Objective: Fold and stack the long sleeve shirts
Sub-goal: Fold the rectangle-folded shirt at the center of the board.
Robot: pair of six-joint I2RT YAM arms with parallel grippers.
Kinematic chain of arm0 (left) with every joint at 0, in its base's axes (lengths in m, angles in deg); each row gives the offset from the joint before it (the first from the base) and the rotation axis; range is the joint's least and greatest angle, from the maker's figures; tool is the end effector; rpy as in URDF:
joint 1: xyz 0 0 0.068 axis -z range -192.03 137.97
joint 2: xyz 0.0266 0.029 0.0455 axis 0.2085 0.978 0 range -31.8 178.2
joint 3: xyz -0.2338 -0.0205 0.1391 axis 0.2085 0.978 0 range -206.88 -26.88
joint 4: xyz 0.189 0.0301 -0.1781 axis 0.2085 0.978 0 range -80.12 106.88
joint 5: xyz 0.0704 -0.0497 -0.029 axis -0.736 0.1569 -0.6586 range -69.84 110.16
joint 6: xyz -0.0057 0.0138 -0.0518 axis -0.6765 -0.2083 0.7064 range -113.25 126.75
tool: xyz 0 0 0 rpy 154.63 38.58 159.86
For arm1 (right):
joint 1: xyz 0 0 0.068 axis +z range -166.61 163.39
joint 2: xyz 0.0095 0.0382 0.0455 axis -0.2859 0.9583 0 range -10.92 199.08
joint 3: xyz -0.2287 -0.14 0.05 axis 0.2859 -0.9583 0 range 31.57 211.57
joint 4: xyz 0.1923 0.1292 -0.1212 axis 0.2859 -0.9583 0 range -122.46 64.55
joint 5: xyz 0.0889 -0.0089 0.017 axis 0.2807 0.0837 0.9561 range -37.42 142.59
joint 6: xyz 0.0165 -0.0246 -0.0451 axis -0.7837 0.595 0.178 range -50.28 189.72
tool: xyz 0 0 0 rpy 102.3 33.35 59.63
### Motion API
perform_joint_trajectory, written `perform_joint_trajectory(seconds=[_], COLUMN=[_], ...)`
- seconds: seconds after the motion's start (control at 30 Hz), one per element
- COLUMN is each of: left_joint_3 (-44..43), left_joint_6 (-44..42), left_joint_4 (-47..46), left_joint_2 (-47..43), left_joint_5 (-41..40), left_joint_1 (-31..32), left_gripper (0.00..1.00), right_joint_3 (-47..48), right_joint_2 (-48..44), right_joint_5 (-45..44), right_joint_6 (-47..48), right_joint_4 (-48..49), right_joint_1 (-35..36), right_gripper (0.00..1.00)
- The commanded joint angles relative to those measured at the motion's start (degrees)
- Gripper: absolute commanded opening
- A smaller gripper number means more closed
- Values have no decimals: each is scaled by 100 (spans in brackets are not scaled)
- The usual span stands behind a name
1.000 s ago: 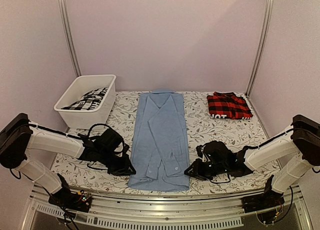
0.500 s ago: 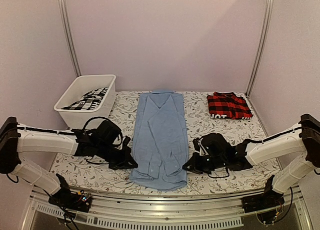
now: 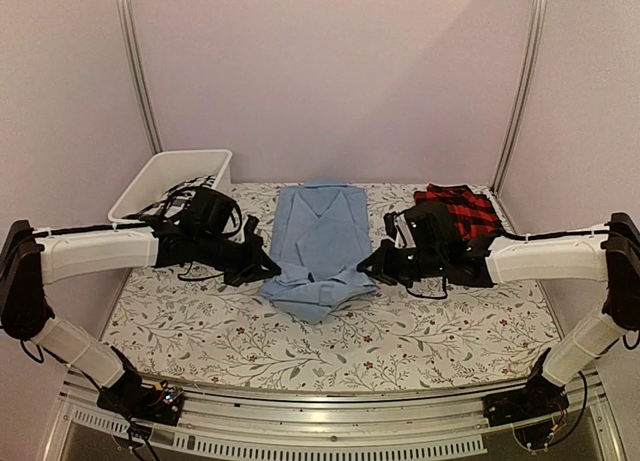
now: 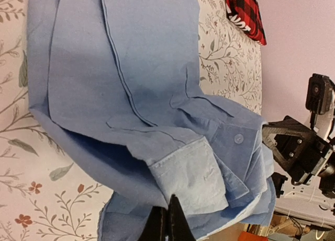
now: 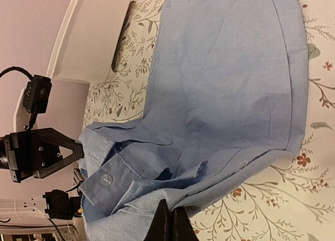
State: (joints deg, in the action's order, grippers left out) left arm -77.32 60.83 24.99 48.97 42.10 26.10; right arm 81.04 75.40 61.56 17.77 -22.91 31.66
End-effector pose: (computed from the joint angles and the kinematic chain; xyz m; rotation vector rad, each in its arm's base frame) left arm 0.2234 -0.1922 0.2259 -0.1587 2.6414 -1.1331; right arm 0.2124 0.2465 0.2164 -0.0226 2.4074 1.0962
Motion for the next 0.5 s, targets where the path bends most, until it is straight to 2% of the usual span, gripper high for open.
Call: perform_joint_trajectory(seconds=[0.0,0.27,0.47], left_joint_3=[-605,-1783,-2190], left_joint_6=[-508,-747,-753], left_joint_4=[-158,-477,-655], left_joint_2=[824,2337,3044], left_joint_5=[39,223,440], left_joint_1=[-524,-1207,-1512], left_gripper=[0,0,0], right_joint_3=[638,1735,2350], right_joint_2=[705,2095,2882], right_joint_5=[321,754,1021], right_joint_6=[565,959,1011], right_joint_4=[-10,270,352], right_joint_1=[-485,-1335,-1636], right_gripper=[0,0,0])
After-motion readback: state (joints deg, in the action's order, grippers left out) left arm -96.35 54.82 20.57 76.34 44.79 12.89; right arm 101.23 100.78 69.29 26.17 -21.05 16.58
